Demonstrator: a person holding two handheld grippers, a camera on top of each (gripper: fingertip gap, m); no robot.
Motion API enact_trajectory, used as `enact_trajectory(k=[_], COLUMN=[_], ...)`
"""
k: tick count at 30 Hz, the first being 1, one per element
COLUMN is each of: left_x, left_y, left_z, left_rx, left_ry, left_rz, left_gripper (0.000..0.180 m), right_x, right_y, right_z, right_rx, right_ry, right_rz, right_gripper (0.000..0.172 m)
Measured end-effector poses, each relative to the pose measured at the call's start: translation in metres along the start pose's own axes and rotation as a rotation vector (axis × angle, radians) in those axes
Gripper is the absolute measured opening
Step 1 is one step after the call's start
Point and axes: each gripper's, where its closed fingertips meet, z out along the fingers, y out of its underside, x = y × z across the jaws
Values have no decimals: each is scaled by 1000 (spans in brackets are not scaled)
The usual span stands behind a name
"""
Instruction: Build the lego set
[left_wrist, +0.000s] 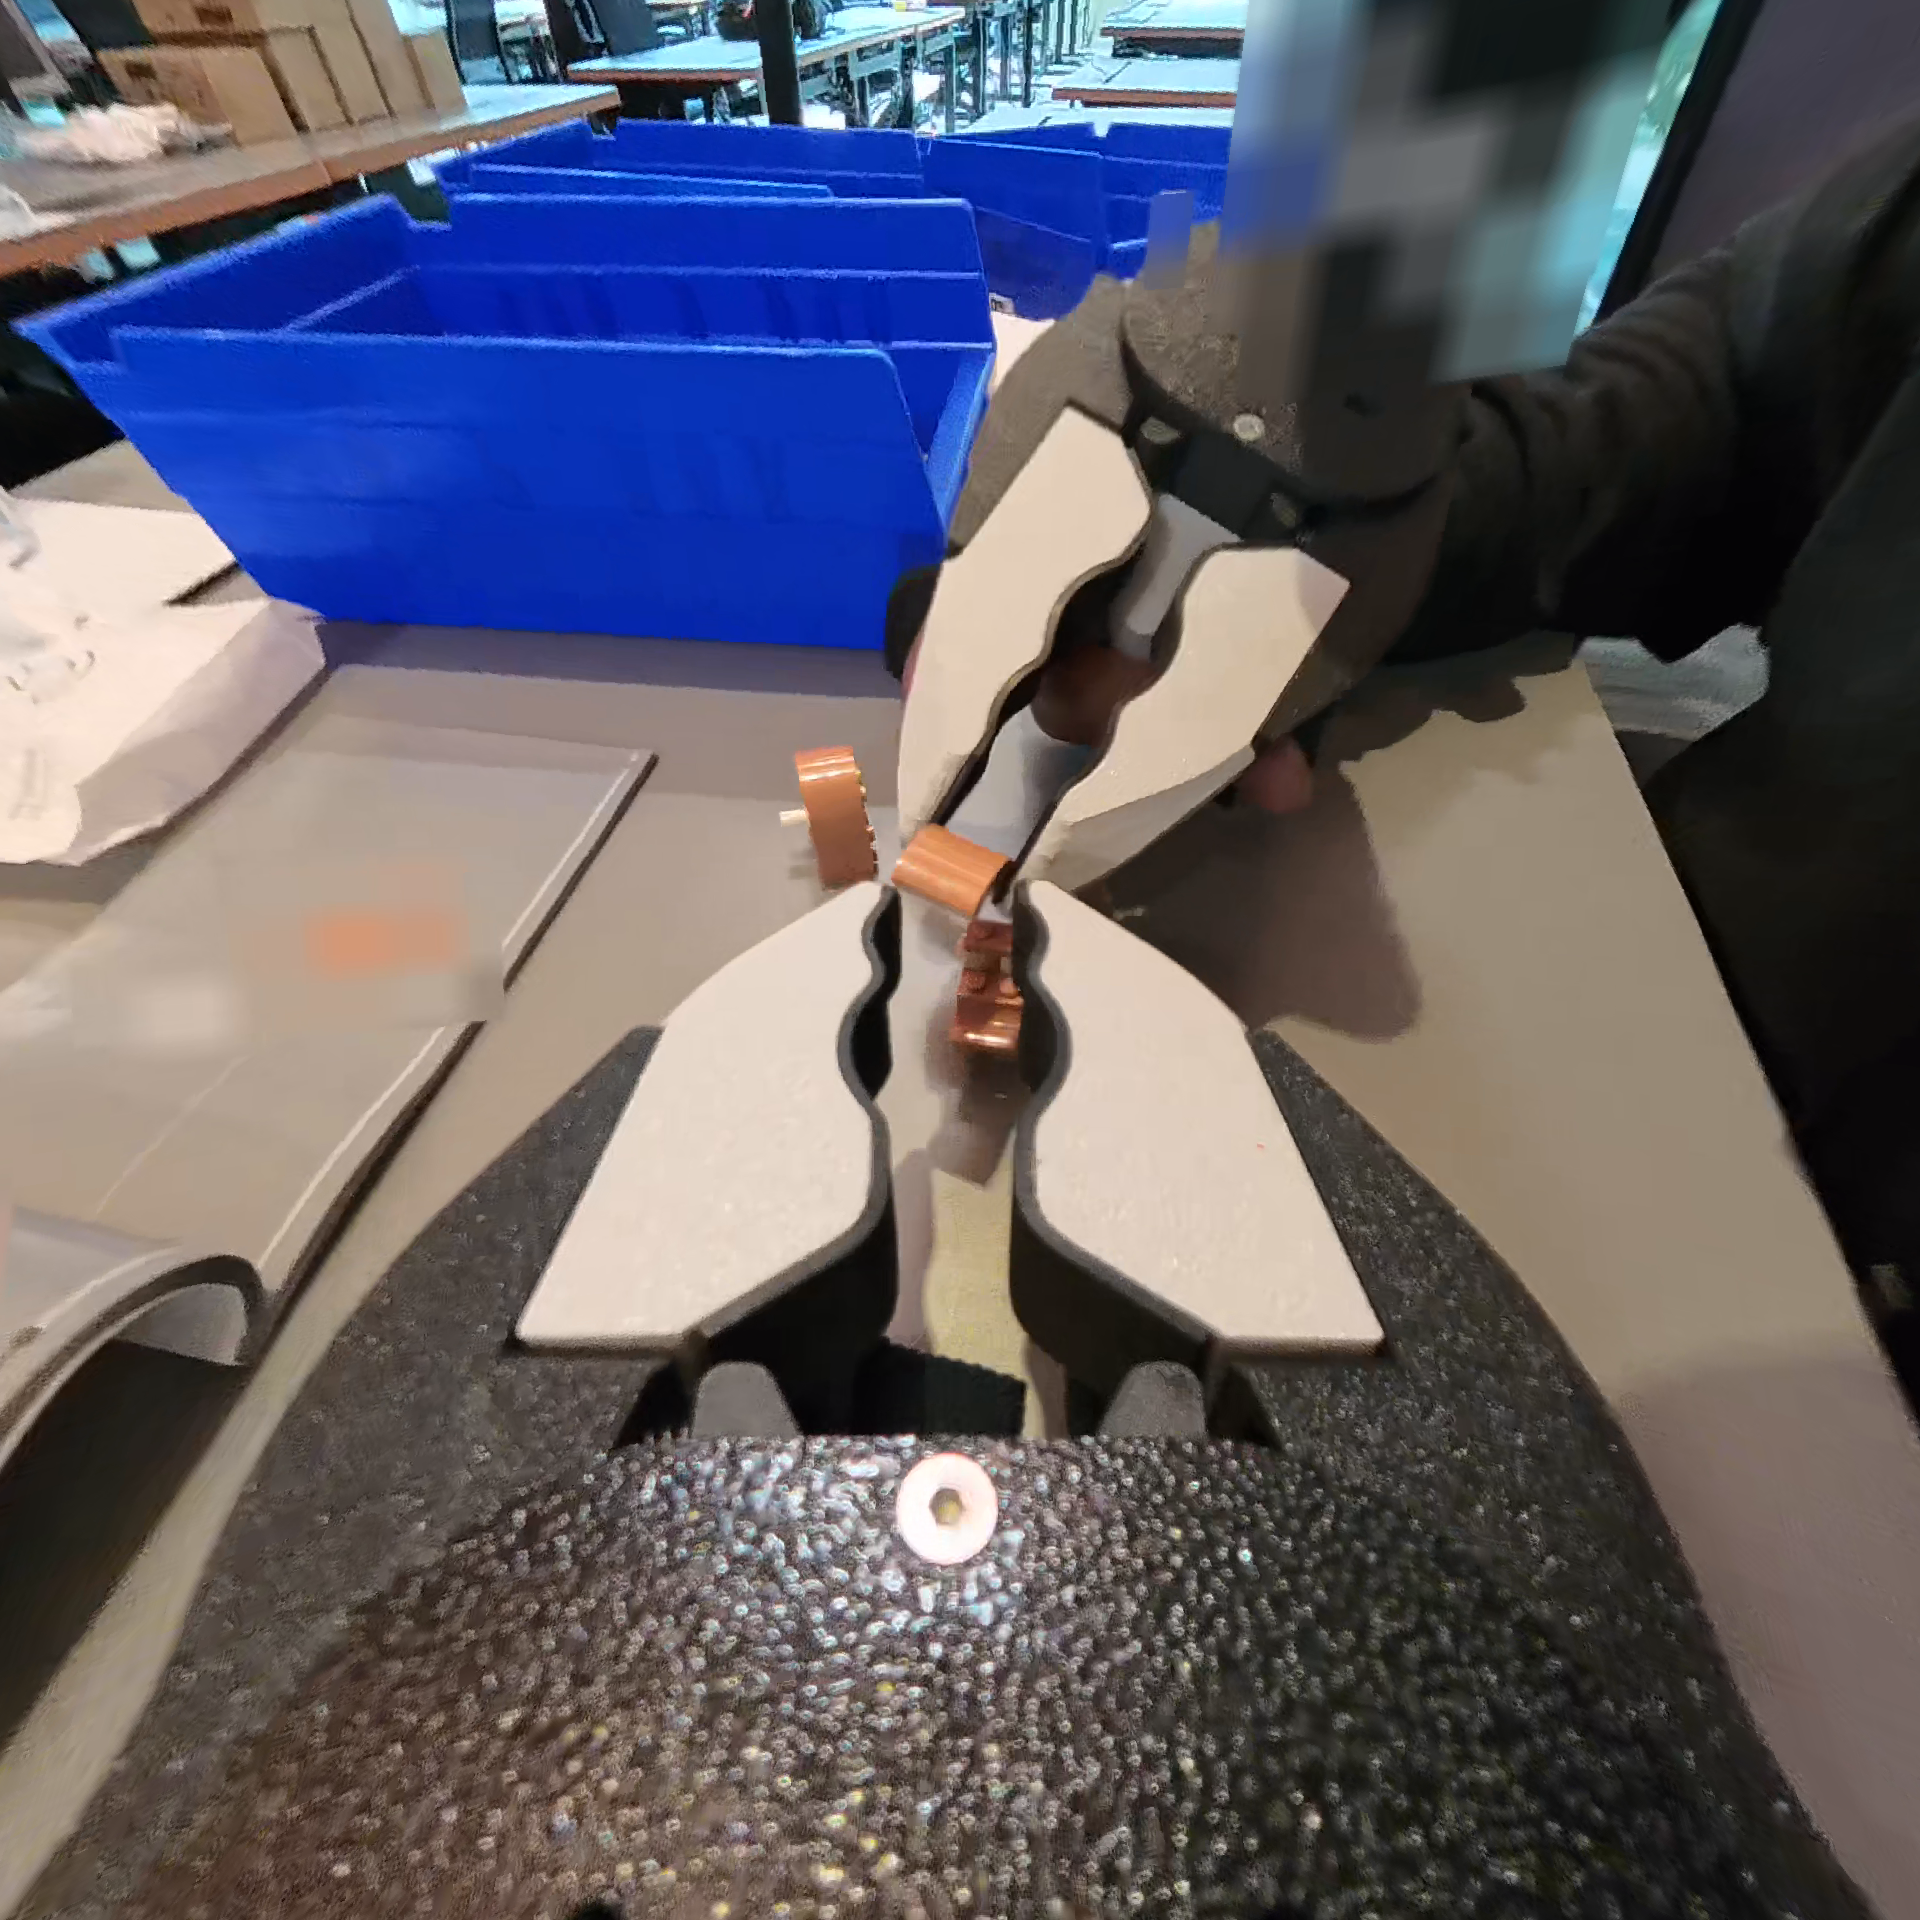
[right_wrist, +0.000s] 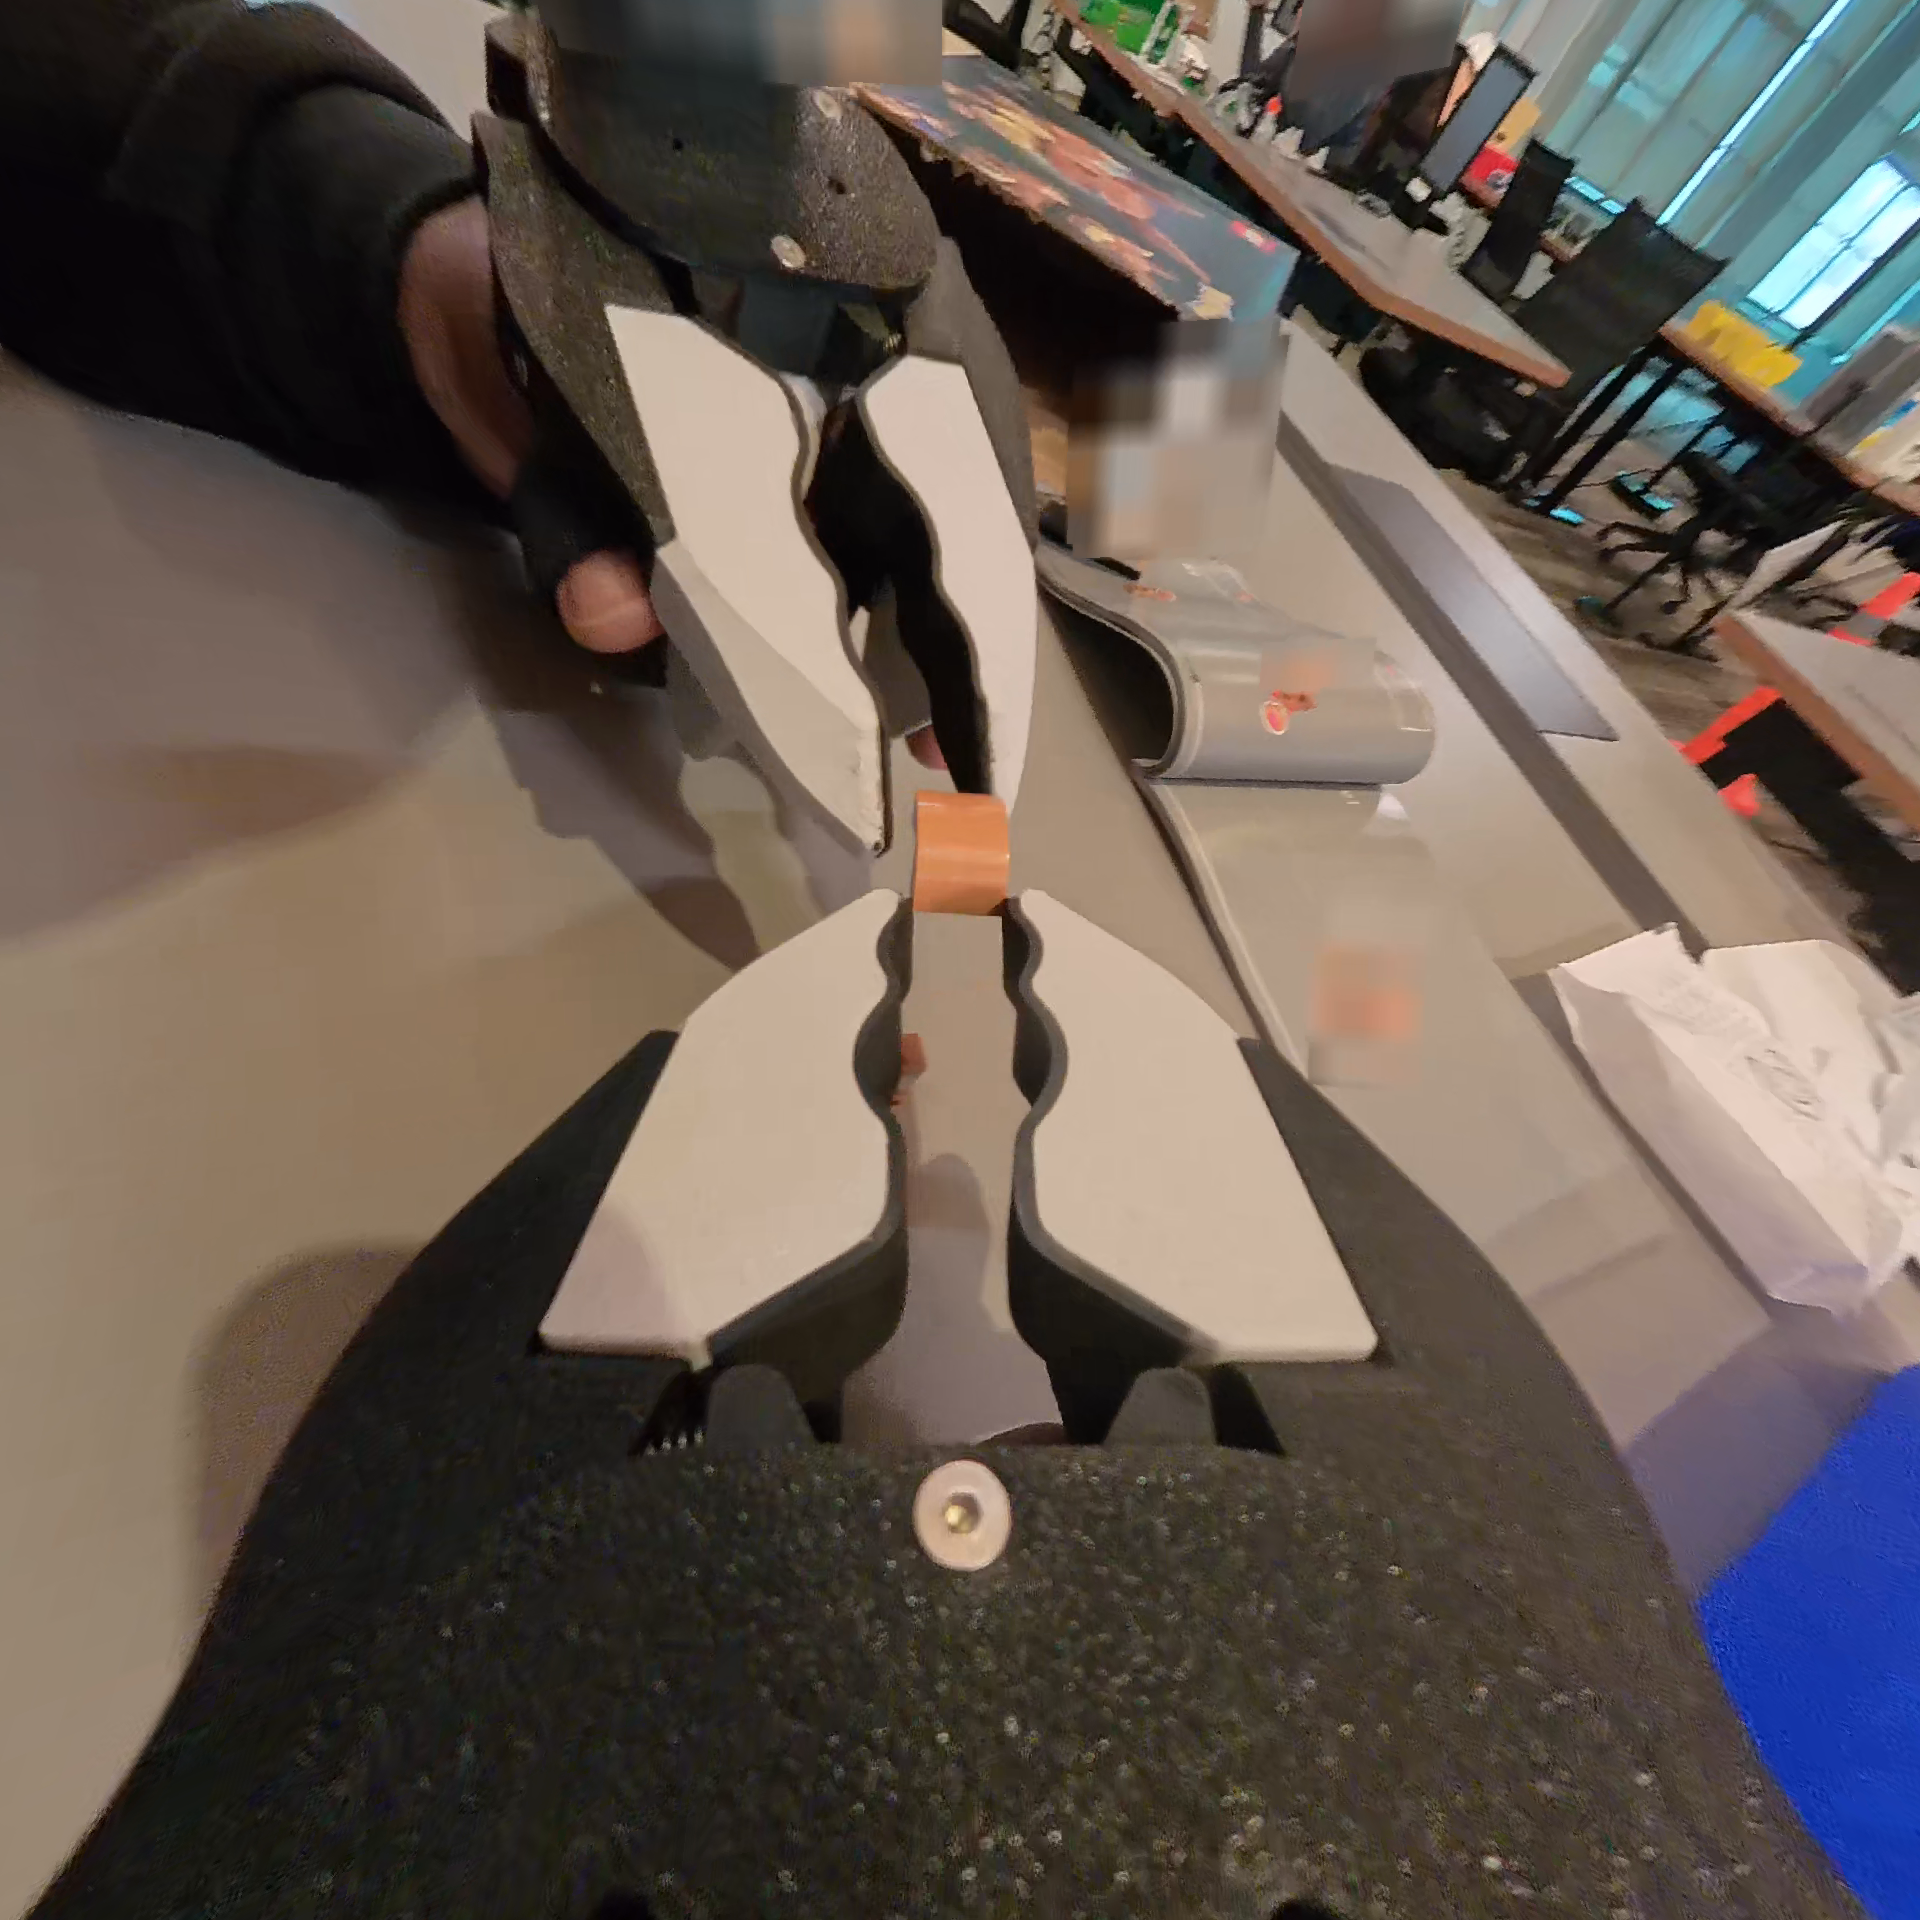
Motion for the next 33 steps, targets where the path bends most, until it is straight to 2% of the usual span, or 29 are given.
enact_trajectory(k=[11,17,20,25,30,33], left_x=[-1,0,4,8,27,30], left_y=[6,2,0,5,9,8], left_z=[3,1,-1,-6,-7,-5], left_rx=[-25,8,16,-35,-74,-69], left_ry=[53,80,123,154,255,253], left_rz=[-310,-338,-284,-49,63,78], left_gripper=[19,16,8,7,7,7], right_x=[5,-3,-7,-12,-27,-30], right_y=[1,0,-1,-9,-4,-2], right_z=[5,8,7,-2,1,5], right_rx=[-44,-49,-26,37,1,-19], right_ry=[154,170,100,-70,-121,-89], right_rz=[-175,-275,-217,-35,-104,-166], right_gripper=[16,16,16,22,23,11])
